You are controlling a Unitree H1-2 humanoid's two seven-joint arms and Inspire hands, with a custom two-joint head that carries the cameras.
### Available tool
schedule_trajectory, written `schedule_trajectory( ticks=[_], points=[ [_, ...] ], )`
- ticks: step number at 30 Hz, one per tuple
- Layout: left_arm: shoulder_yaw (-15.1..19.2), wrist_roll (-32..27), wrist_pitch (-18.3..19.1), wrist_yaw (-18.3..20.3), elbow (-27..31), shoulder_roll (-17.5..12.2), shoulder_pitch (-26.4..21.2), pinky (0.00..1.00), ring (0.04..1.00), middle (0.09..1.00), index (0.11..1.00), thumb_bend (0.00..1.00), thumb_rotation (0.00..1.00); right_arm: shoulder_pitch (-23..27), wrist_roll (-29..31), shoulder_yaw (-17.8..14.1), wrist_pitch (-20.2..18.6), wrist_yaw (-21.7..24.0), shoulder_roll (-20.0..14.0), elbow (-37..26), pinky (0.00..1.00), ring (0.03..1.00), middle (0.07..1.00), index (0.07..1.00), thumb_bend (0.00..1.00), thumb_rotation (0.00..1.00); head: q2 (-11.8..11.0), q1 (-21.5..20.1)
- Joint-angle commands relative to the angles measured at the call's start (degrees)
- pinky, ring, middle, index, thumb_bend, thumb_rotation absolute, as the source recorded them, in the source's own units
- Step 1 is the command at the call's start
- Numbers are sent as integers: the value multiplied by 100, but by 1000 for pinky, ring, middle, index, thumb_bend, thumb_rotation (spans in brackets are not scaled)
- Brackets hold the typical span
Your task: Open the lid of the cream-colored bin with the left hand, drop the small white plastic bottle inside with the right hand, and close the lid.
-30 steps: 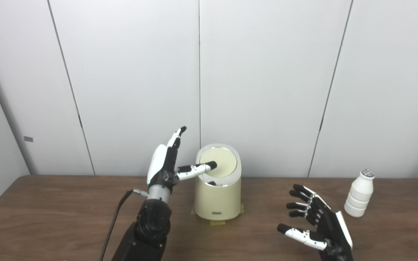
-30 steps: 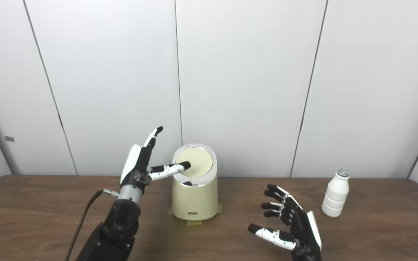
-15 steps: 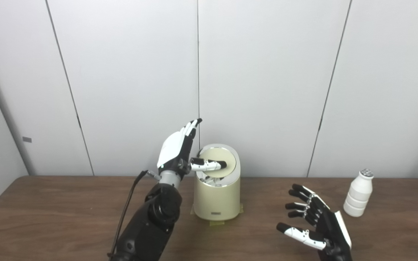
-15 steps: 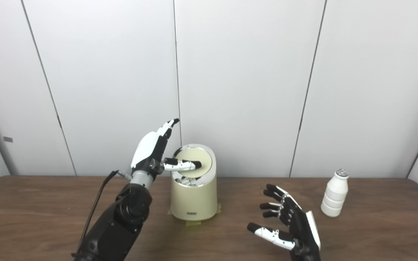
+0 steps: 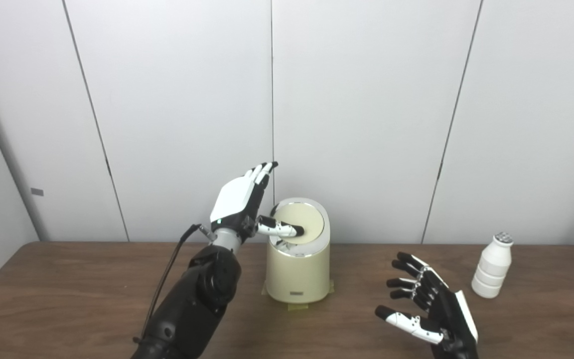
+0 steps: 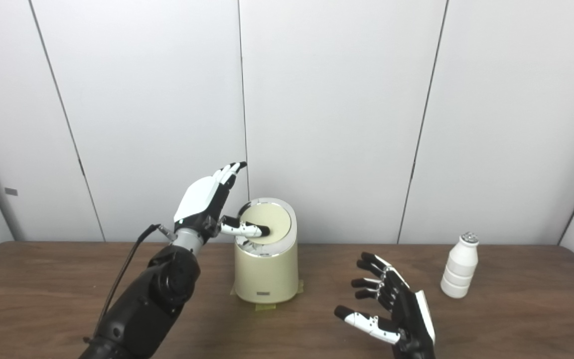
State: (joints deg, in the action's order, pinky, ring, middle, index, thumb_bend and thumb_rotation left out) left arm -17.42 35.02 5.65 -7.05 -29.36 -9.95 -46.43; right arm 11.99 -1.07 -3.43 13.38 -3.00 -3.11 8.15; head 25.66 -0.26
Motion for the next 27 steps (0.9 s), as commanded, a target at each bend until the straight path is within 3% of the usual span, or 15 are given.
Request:
schedule_trajectory(
  ticks=[1, 10, 16, 20, 23, 27],
  points=[
    [-76, 176, 53, 134, 239, -174, -278, 1000, 1000, 1000, 1000, 957, 99, 161, 45, -3, 43, 17, -7, -197, 550, 633, 780, 783, 730, 154, 35, 3],
    [-805, 804, 650, 1365, 445, -524, -440, 1000, 1000, 1000, 1000, 939, 87, 123, 70, -2, -90, 33, 11, -328, 551, 633, 774, 781, 736, 163, 93, 12],
    [-1274, 1135, 755, 1840, 521, -657, -438, 1000, 1000, 1000, 1000, 941, 61, 96, 78, 4, -92, 48, 12, -375, 552, 628, 774, 780, 729, 157, 141, -10],
    [-1289, 1127, 678, 1773, 546, -653, -340, 1000, 1000, 1000, 1000, 932, 82, 95, 69, 8, -107, 54, 14, -389, 548, 632, 776, 786, 731, 160, 141, -10],
    [-889, 830, 579, 1317, 642, -527, -200, 991, 1000, 1000, 1000, 912, 140, 95, 77, 7, -74, 71, -1, -350, 547, 630, 775, 784, 731, 170, 141, -10],
    [72, 86, 15, 248, 757, -163, 88, 901, 1000, 1000, 985, 815, 214, 88, 86, 4, -110, 77, -8, -330, 537, 626, 777, 788, 739, 179, 114, -6]
  ],
)
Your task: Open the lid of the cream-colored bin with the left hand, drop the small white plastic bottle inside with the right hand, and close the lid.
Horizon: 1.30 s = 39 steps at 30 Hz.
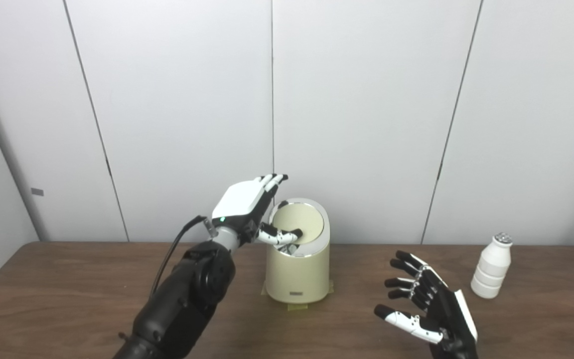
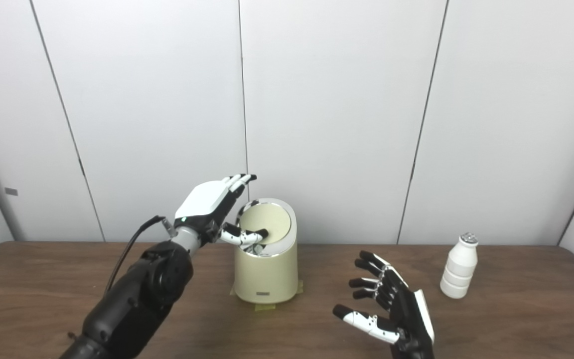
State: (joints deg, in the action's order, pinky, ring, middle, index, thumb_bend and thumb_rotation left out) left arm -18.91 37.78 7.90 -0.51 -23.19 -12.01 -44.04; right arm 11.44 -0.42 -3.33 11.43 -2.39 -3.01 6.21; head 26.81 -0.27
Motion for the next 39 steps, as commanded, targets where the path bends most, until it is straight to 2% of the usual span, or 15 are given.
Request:
schedule_trajectory(
  ticks=[1, 3, 6, 10, 12, 14, 17, 23, 27, 30, 33, 35, 39],
  points=[
    [420, -354, -338, -581, 163, 124, -101, 842, 975, 996, 975, 779, 232, 143, 12, -3, 98, 19, -28, -117, 535, 630, 779, 790, 742, 194, -6, 1],
    [700, -570, -511, -778, 208, 244, -30, 789, 946, 986, 965, 735, 256, 140, 13, -3, 102, 25, -36, -108, 533, 634, 781, 791, 746, 209, -7, 7],
    [1121, -1017, -736, -942, 500, 384, 173, 792, 926, 972, 971, 668, 298, 123, 29, -8, 68, 19, -23, -142, 518, 630, 785, 784, 754, 208, -15, 25],
    [1399, -1498, -990, -847, 1398, 478, 780, 662, 835, 907, 928, 642, 242, 127, -29, -40, 69, -41, -34, -123, 530, 611, 776, 779, 713, 165, 6, 34],
    [1517, -1725, -974, -832, 1864, 574, 1137, 587, 787, 868, 897, 652, 242, 143, 23, -69, 79, -37, -33, -83, 505, 601, 770, 778, 714, 163, 13, 48],
    [1674, -2097, -829, -744, 2294, 709, 1491, 586, 782, 852, 878, 657, 246, 148, 28, -80, 64, -39, -33, -77, 492, 598, 768, 773, 723, 165, 5, 60],
    [1891, -2638, -656, -588, 2653, 843, 1911, 667, 795, 857, 883, 656, 278, 153, -2, -89, 69, -59, -38, -73, 494, 606, 764, 768, 728, 184, 4, 69],
    [2051, -3087, -869, -308, 2649, 722, 2514, 598, 750, 837, 890, 690, 366, 137, -44, -76, 0, -81, -35, -143, 491, 598, 758, 762, 717, 163, 3, 86],
    [2094, -3182, -1122, -312, 2447, 697, 2778, 569, 723, 805, 880, 729, 403, 141, -45, -95, 45, -92, -57, -85, 511, 609, 757, 765, 708, 162, 21, 73],
    [2088, -3087, -1277, -380, 2355, 694, 2887, 579, 722, 791, 873, 730, 399, 142, -59, -105, 45, -112, -62, -79, 520, 616, 755, 762, 706, 162, 25, 81],
    [2102, -2943, -1421, -514, 2241, 721, 3007, 654, 749, 781, 865, 743, 386, 140, -87, -108, 81, -118, -76, -79, 522, 618, 753, 762, 704, 157, 17, 67],
    [2111, -2937, -1506, -529, 2158, 727, 3065, 657, 755, 784, 862, 739, 363, 138, -79, -111, 105, -108, -83, -72, 518, 620, 758, 762, 713, 182, 6, 53],
    [2114, -2919, -1668, -504, 2003, 682, 3166, 649, 750, 788, 854, 733, 332, 168, -181, -117, 213, -130, -158, -95, 516, 612, 762, 772, 717, 201, -64, -389]
  ],
)
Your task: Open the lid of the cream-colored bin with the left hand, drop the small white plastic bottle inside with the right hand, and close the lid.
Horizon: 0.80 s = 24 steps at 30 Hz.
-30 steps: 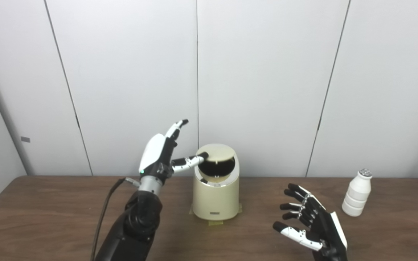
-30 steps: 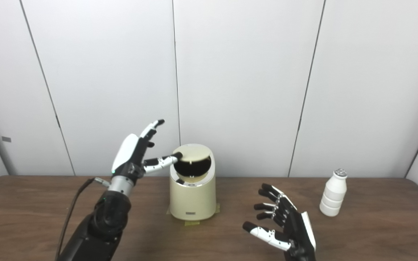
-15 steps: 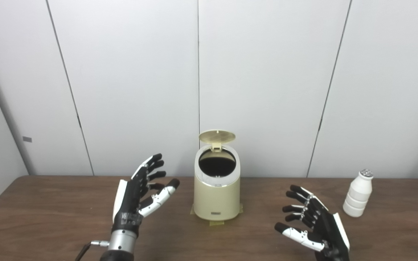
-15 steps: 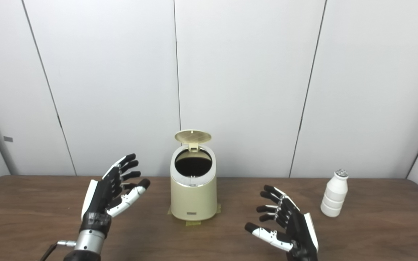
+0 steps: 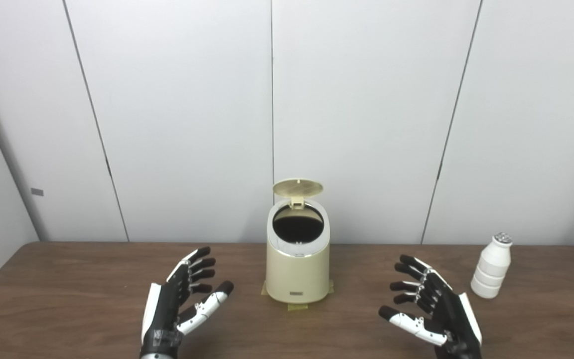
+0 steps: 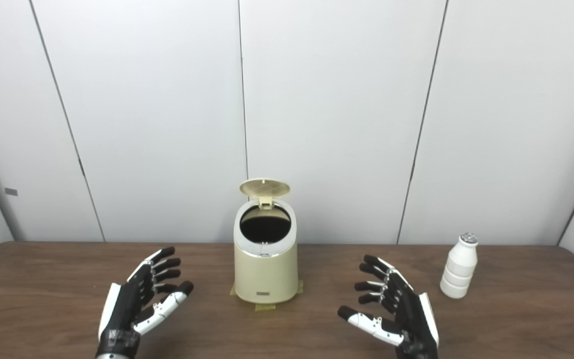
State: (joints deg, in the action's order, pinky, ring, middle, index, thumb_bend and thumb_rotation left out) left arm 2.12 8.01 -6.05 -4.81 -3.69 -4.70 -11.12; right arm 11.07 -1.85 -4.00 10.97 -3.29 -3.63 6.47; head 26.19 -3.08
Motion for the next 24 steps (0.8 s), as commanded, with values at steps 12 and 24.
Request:
schedule_trajectory(
  ticks=[12, 24],
  points=[
    [178, -67, -601, -16, -590, -336, -241, 703, 761, 793, 862, 649, 246, 1114, -425, -393, -676, -186, -642, -1539, 511, 629, 770, 780, 742, 254, -557, -1709],
    [230, -99, -327, 79, -497, -517, -232, 689, 759, 803, 854, 603, 218, 1520, -1254, -1295, -1263, -928, -1354, -1546, 714, 802, 820, 837, 713, 171, -653, -2252]
  ],
)
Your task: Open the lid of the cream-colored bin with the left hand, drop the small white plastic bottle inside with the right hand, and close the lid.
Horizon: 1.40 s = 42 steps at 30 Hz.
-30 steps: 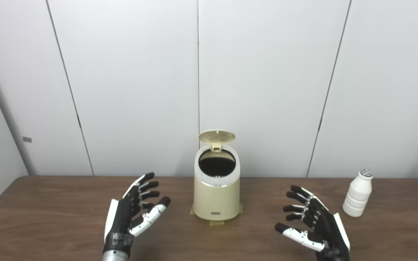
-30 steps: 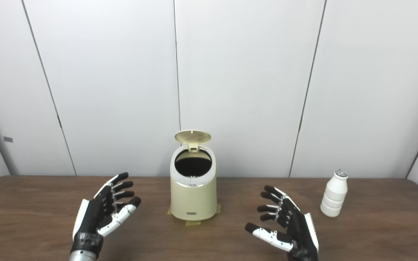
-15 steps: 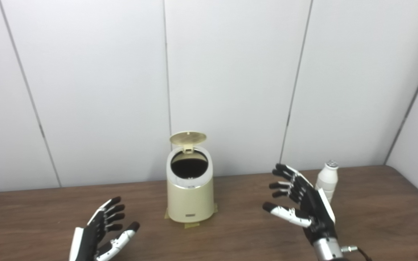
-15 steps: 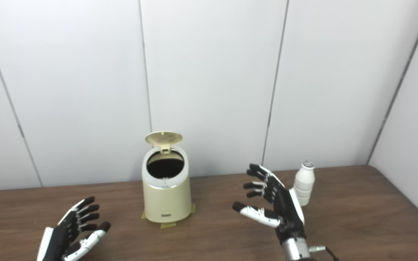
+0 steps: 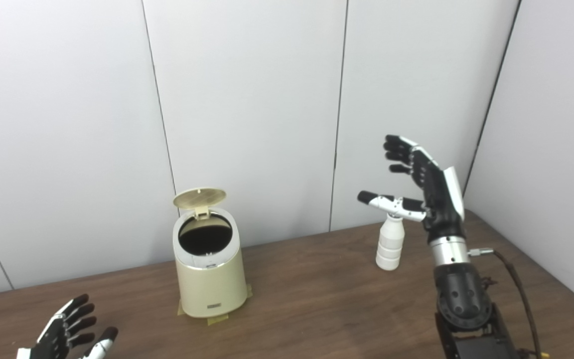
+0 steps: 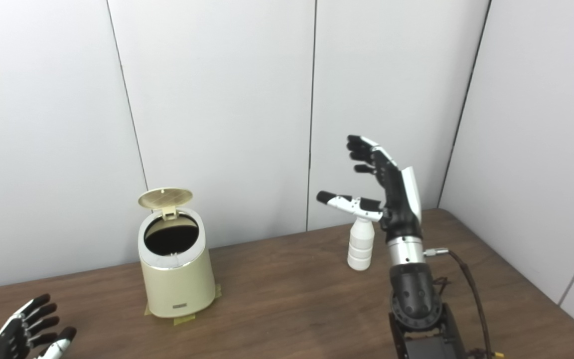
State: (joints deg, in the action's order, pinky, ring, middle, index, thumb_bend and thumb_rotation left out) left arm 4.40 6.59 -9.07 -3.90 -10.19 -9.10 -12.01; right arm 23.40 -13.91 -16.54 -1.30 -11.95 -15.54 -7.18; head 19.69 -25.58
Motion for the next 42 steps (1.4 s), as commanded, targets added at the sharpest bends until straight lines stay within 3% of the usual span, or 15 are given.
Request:
schedule_trajectory(
  ticks=[1, 3, 7, 10, 15, 19, 22, 27, 32, 38, 42],
  points=[
    [7, 55, 7, -19, 162, -81, -145, 688, 758, 800, 850, 607, 217, 269, -66, -75, -106, -53, -241, -126, 734, 815, 837, 853, 711, 138, 0, -3],
    [12, 45, 62, -8, 195, -85, -146, 683, 755, 797, 846, 612, 222, 230, -28, -121, -255, 7, -395, -23, 773, 827, 847, 866, 724, 134, 9, -6],
    [17, -9, 58, 29, 224, -100, -136, 685, 761, 799, 839, 588, 188, 166, 128, -143, -590, 187, -660, 198, 826, 850, 872, 911, 794, 262, 20, -23],
    [8, -9, 73, 39, 223, -102, -129, 695, 763, 802, 839, 595, 192, 163, 272, -141, -684, 277, -767, 465, 864, 875, 892, 936, 811, 298, 20, -64],
    [-20, 22, 89, 57, 248, -125, -133, 695, 768, 804, 844, 591, 173, 201, 525, -82, -727, 495, -889, 954, 801, 867, 890, 904, 795, 220, 32, -106],
    [-15, 9, 56, 62, 245, -133, -139, 682, 760, 806, 841, 590, 185, 209, 471, 28, -840, 513, -939, 1238, 770, 857, 887, 904, 825, 236, 48, -125],
    [-6, -34, 83, 72, 276, -120, -148, 661, 750, 808, 838, 595, 193, 214, 363, 151, -846, 483, -979, 1515, 713, 822, 880, 905, 857, 297, 40, -128],
    [-35, 24, 167, 74, 368, -110, -149, 676, 762, 814, 838, 575, 166, 263, 396, 245, -724, 453, -977, 2005, 674, 788, 867, 912, 864, 305, 48, -80],
    [-56, 28, 272, 131, 462, -145, -145, 692, 775, 820, 843, 565, 166, 373, 426, 304, -518, 344, -926, 2475, 683, 798, 869, 892, 833, 239, 46, -75],
    [-60, 101, 444, 162, 634, -165, -127, 653, 755, 807, 835, 590, 196, 422, 480, 349, -344, 297, -858, 2816, 685, 794, 869, 884, 861, 238, 85, -70],
    [-49, 54, 457, 185, 661, -165, -121, 632, 737, 790, 827, 593, 182, 426, 309, 449, -249, 77, -828, 3012, 671, 772, 827, 840, 826, 180, 83, -88]
  ],
)
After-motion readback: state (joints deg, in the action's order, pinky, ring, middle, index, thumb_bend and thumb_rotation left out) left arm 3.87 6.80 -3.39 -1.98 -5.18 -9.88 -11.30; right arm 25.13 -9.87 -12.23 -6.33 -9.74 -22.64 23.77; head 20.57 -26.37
